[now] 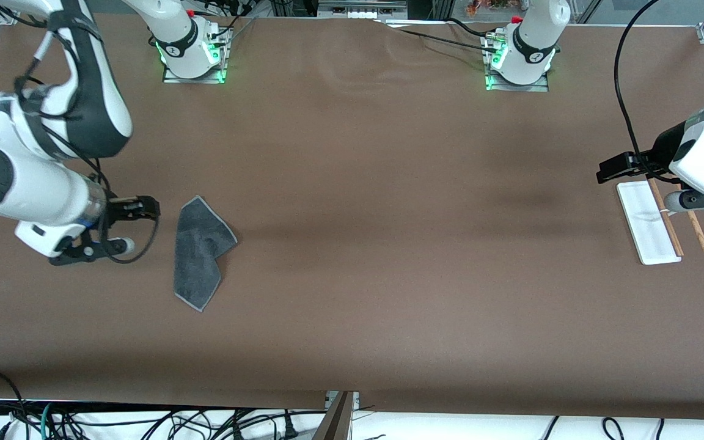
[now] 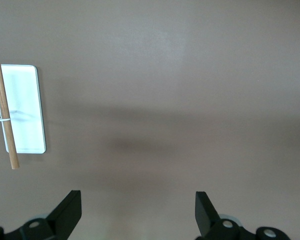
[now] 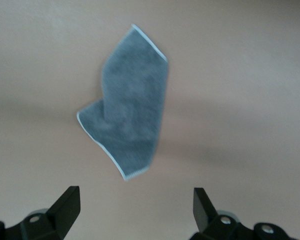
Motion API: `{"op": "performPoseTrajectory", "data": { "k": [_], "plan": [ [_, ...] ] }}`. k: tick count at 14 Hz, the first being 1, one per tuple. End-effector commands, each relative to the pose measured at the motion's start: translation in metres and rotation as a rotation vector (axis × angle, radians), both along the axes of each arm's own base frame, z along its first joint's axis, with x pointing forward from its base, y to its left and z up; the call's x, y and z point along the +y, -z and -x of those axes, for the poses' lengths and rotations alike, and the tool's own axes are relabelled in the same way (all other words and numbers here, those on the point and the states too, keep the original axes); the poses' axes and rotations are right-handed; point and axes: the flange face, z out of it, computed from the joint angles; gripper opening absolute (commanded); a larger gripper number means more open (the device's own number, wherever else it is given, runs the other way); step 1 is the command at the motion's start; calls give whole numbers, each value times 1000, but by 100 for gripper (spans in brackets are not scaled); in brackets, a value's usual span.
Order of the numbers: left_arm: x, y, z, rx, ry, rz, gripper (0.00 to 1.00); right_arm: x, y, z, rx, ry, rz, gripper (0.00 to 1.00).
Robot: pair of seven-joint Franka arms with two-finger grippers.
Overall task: Pass towel and hang on rack
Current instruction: 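Lower the open right gripper over the towel's corner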
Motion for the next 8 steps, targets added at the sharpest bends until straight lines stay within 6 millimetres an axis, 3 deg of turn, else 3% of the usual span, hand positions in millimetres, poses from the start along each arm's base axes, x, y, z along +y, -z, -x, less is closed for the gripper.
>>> {"op": "performPoseTrajectory", "data": {
  "k": [1, 5, 8],
  "plan": [
    [-1, -6, -2, -15, 0, -22, 100, 30, 23, -8, -19, -4, -14, 100],
    [-2, -6, -2, -15, 0, -21, 100, 81, 77, -7, -6, -74, -16, 100],
    [-2, -4, -2, -9, 0, -21, 100, 102, 113, -4, 18, -105, -11, 100]
  ]
}}
